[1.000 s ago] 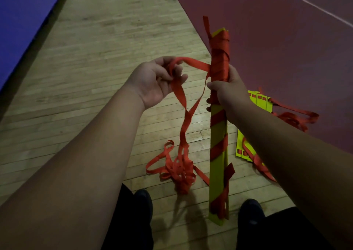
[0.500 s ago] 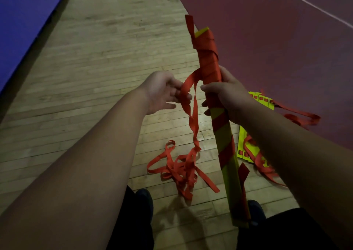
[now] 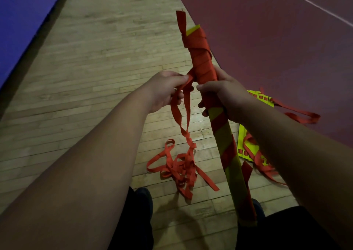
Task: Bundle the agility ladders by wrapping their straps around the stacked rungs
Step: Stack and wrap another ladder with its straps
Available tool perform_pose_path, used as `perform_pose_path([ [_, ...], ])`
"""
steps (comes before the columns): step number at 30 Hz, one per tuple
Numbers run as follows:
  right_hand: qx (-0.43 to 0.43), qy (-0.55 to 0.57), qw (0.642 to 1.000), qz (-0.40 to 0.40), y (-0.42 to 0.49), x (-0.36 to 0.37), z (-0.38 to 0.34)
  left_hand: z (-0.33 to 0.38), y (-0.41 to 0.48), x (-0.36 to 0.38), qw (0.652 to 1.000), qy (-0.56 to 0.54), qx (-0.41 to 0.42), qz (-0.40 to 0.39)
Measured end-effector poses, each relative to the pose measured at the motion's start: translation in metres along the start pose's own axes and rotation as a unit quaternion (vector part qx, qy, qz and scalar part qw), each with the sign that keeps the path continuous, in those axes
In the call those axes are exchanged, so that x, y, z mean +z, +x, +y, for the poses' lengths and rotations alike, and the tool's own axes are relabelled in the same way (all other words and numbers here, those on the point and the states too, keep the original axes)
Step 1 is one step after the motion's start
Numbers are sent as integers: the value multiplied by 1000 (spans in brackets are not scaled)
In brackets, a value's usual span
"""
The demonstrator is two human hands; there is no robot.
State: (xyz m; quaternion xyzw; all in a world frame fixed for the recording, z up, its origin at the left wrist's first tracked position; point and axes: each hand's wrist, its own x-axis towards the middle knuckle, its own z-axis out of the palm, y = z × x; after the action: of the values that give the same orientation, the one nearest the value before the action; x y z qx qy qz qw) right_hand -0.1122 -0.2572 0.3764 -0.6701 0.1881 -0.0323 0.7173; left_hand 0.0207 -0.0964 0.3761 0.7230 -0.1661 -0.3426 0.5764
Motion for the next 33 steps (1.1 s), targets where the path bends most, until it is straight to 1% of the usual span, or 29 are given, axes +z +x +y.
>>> perform_pose_path([
  [7,2,-15,1000,5,1,-3,2,-4,-2,-2,998,6,-45,-40],
  [11,3,-26,1000,5,2,-6,5,-3,-2,-3,997,27,-41,-55],
  [16,7,-37,999,9,6,-8,12,-1,-3,-3,996,81,-31,-34],
  [18,10,-44,999,8,7,-9,14,-2,-1,-3,993,115,-24,-11],
  [20,16,-52,998,6,8,-9,17,-3,-3,-2,985,172,-19,10],
  [24,23,-61,998,7,10,-8,22,2,-9,6,952,303,-16,39],
  [27,26,-66,997,8,11,-7,23,10,-9,13,936,349,7,52],
  [28,27,-66,997,7,11,-7,23,11,-7,14,939,337,17,60],
  [30,28,-67,997,7,10,-6,22,11,-4,14,962,264,21,72],
  [33,28,-67,997,6,10,-5,22,7,-5,10,987,154,4,54],
])
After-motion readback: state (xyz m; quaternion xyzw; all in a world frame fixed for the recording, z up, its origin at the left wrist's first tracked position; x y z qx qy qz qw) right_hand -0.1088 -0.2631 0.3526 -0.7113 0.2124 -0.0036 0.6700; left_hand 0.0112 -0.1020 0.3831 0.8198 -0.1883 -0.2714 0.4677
